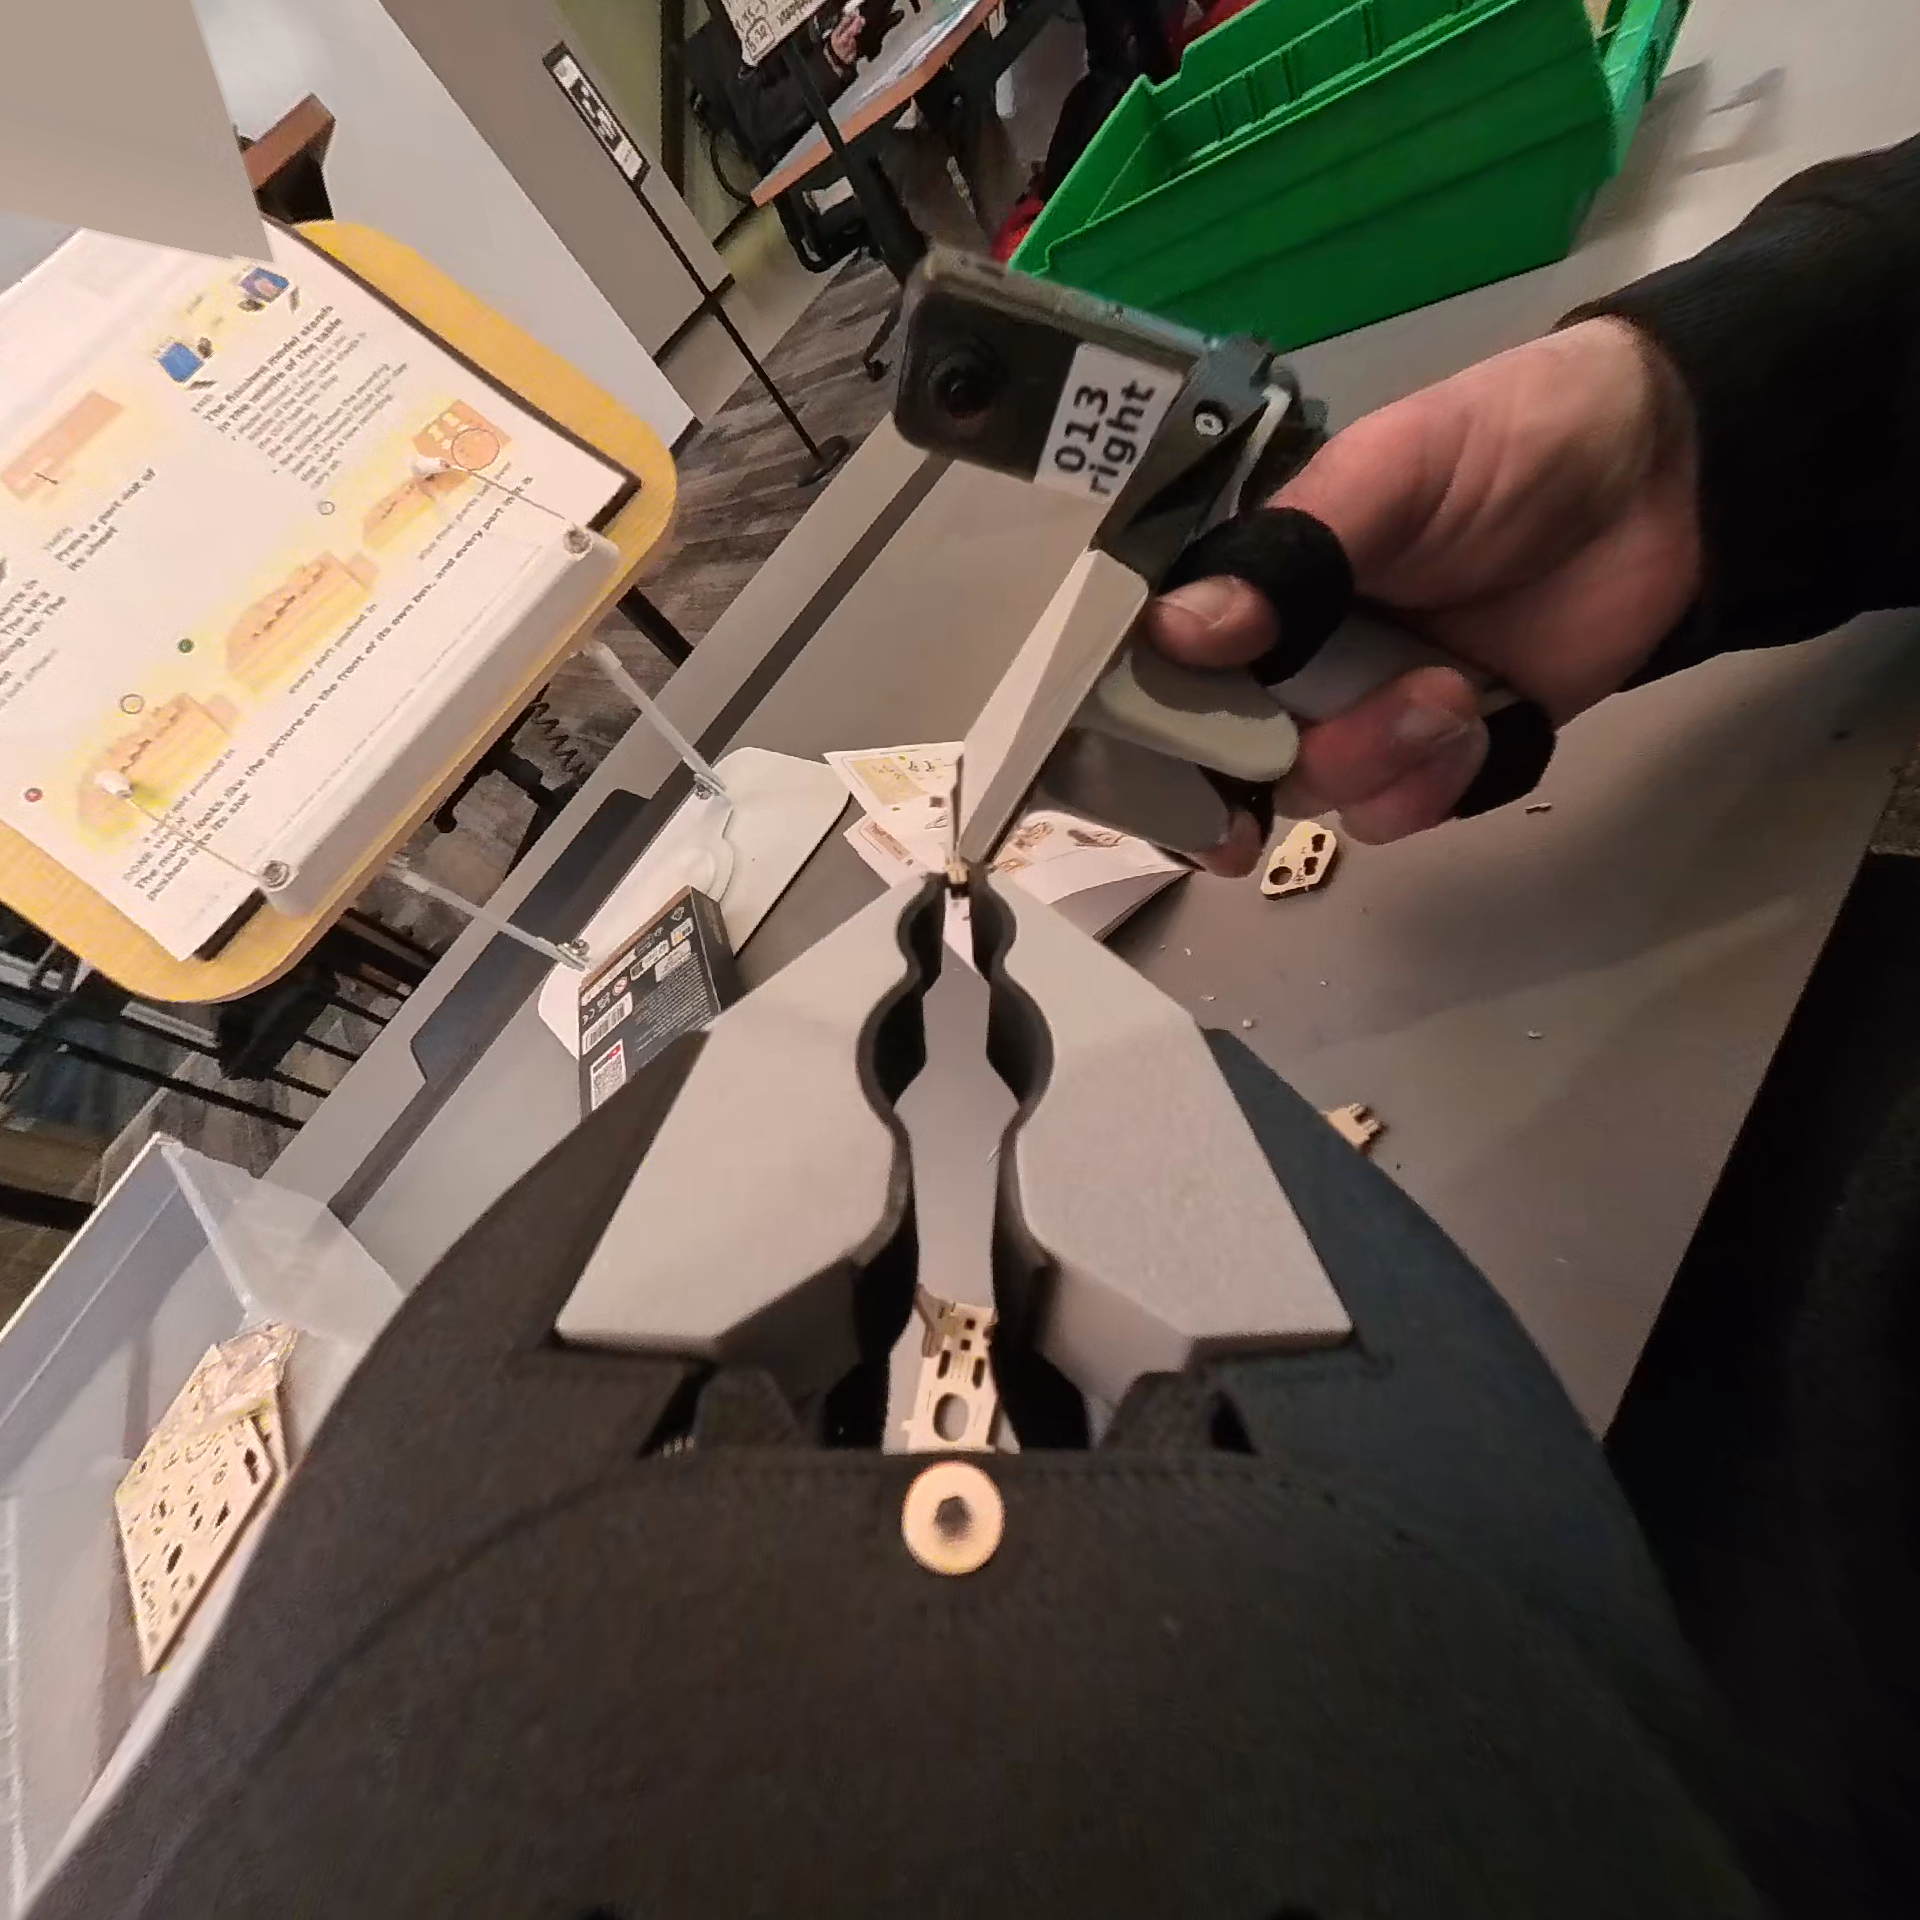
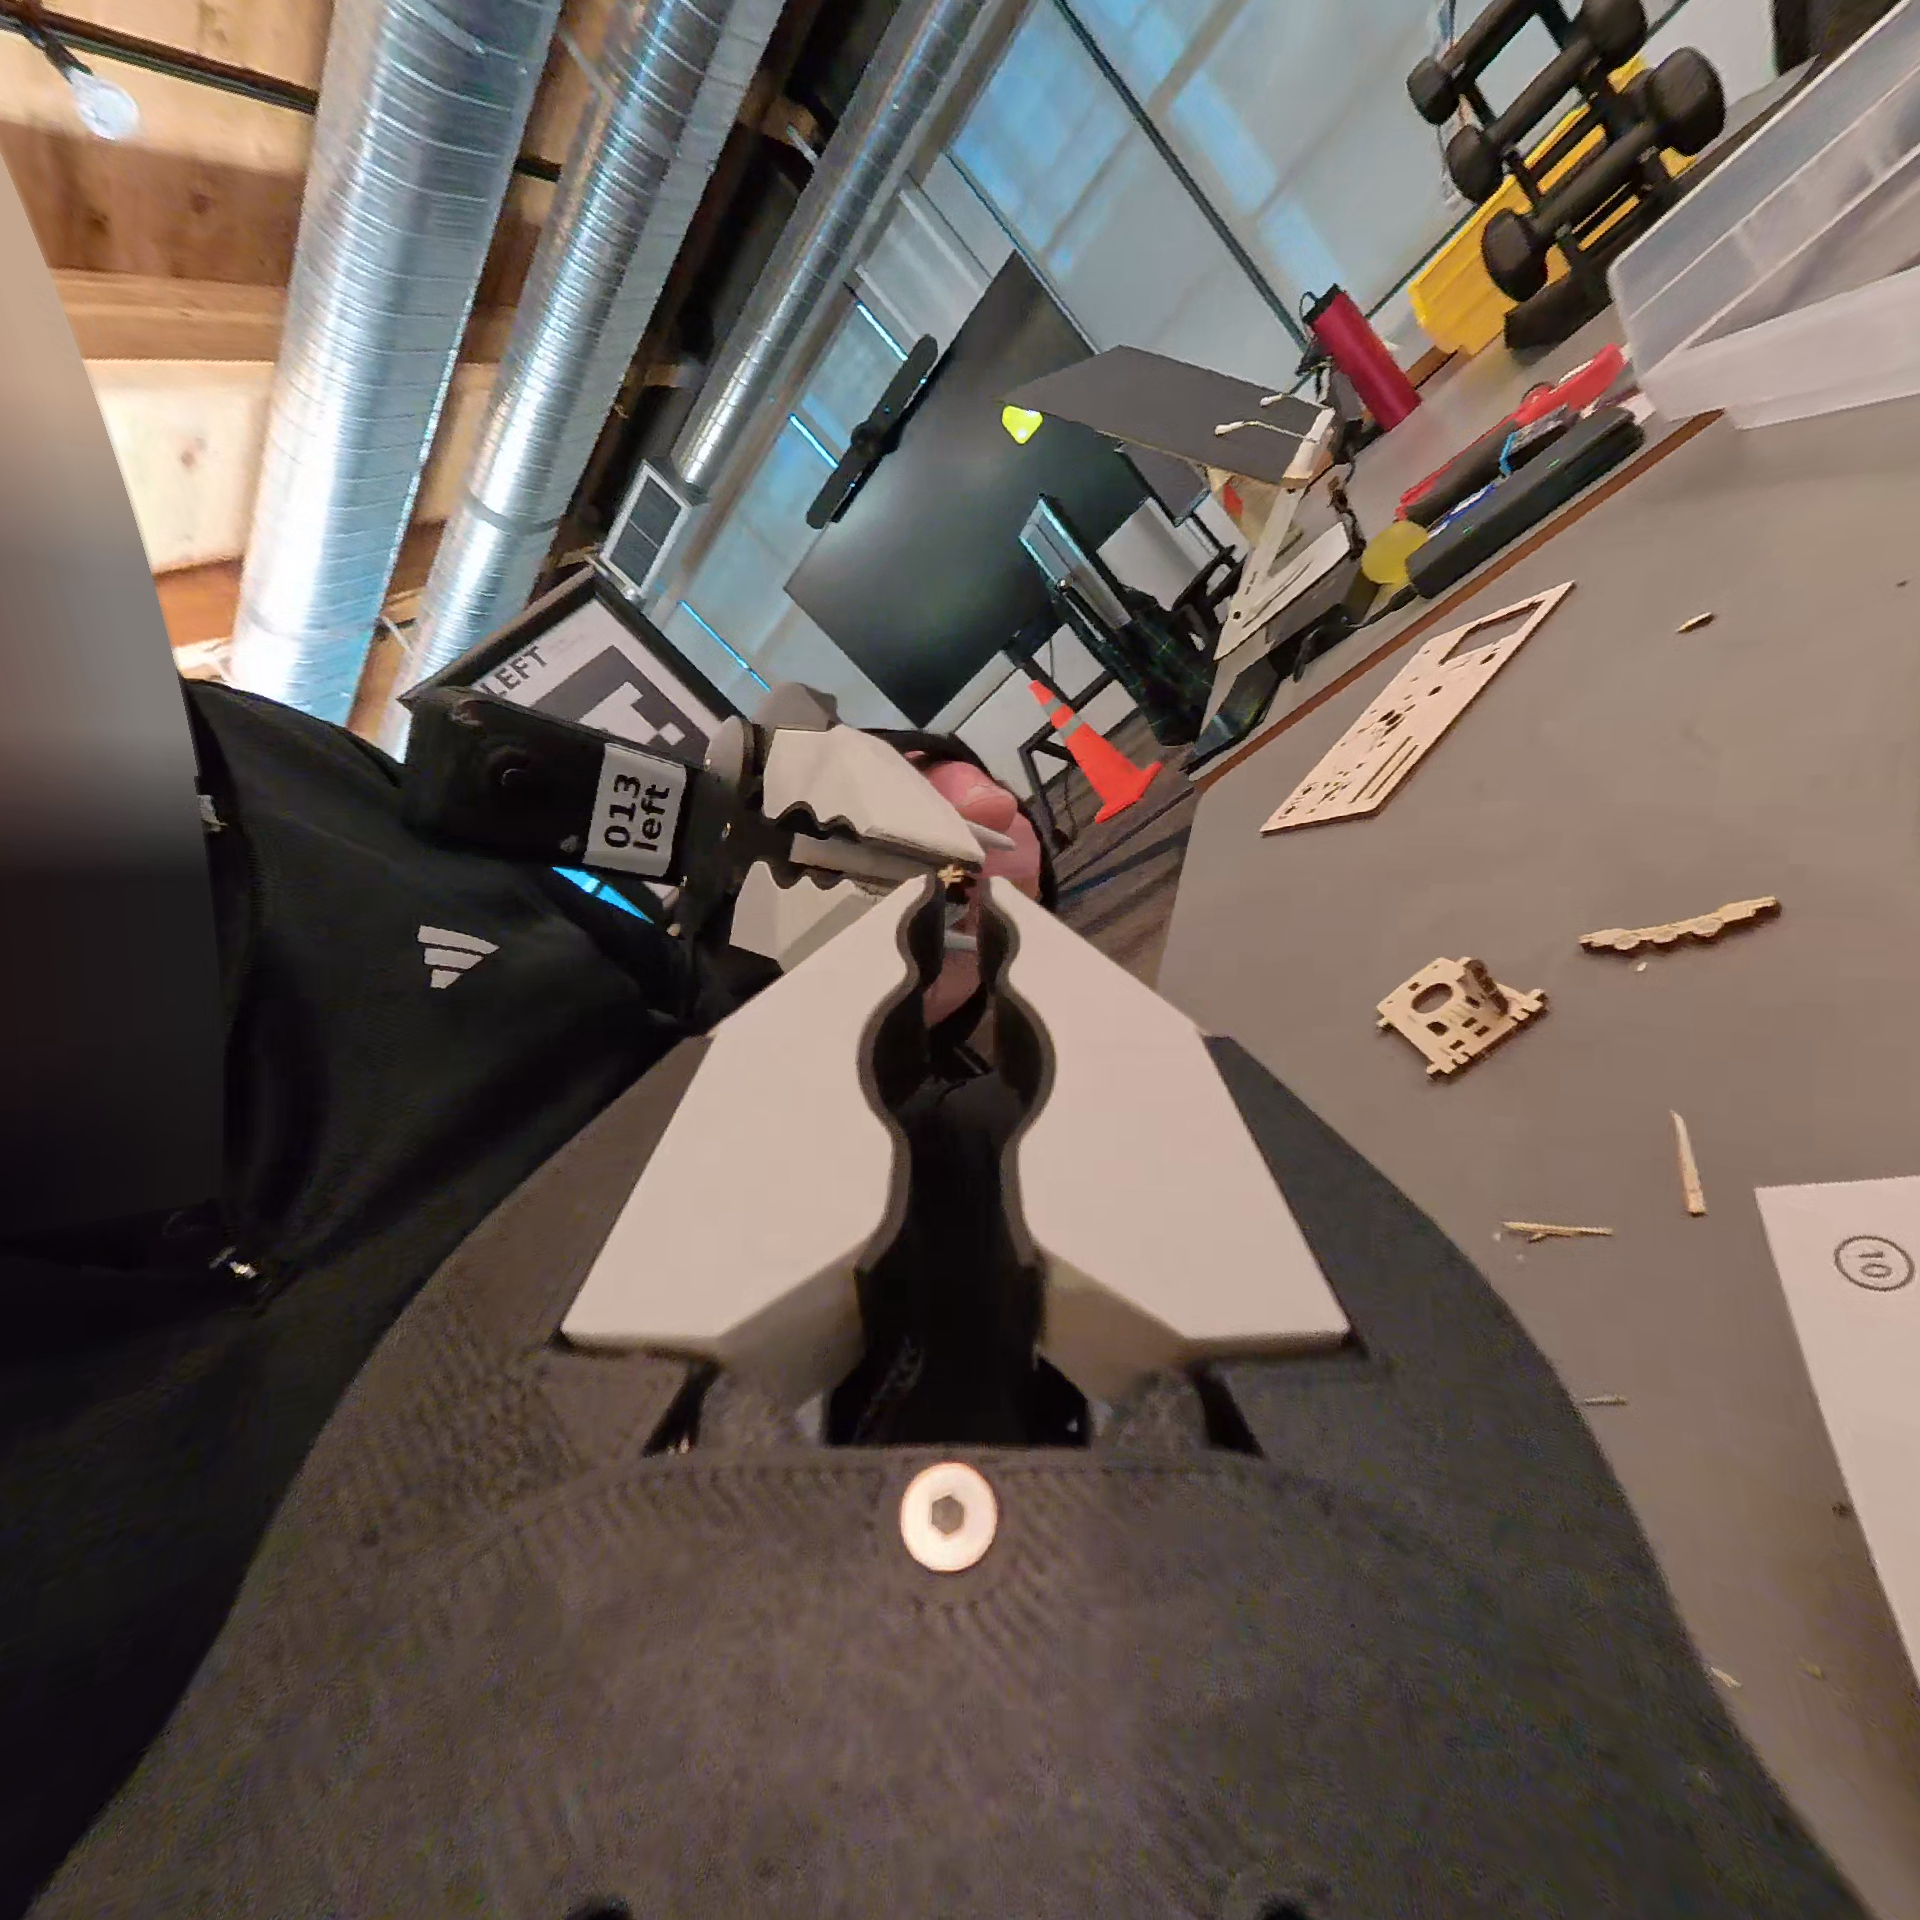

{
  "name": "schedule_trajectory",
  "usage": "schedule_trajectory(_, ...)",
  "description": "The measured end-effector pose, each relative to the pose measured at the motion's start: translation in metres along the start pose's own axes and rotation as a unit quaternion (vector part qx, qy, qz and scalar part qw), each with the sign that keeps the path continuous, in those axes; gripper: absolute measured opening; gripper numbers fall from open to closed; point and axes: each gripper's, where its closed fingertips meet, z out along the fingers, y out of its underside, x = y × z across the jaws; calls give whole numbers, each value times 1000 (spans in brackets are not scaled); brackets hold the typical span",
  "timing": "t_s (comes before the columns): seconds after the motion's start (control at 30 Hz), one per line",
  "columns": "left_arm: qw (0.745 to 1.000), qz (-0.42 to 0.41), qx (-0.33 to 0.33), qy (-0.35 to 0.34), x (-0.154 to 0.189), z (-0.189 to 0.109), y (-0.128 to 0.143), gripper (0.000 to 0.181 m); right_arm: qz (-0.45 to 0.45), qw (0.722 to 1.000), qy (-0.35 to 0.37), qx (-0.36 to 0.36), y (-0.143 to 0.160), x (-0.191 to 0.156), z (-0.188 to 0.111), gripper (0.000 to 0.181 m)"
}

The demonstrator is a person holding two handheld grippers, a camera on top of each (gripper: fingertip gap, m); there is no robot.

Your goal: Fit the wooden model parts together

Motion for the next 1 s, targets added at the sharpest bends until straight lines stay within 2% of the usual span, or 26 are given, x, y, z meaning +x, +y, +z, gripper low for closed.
schedule_trajectory(0.17, 999, -6, 11, 32, 5, -3, -2, 2, 30, 999, -42, 1, 2, -4, 0, 0)
schedule_trajectory(0.43, 997, 8, 16, 72, 14, -9, -6, 2, 57, 993, -95, -34, 10, -13, -1, 0)
schedule_trajectory(0.57, 998, -6, 11, 64, 9, -8, -2, 5, 15, 997, -65, -32, 8, -11, 1, 0)
schedule_trajectory(0.73, 996, -43, -5, 76, 8, -8, 8, 6, -84, 996, 5, -28, 1, -7, -2, 0)
schedule_trajectory(0.83, 994, -75, -3, 82, 5, -8, 10, 7, -151, 986, 54, -36, 1, -1, -4, 0)
schedule_trajectory(1.0, 984, -146, 7, 100, 7, -5, 10, 7, -235, 968, 89, -24, -1, -3, -2, 0)
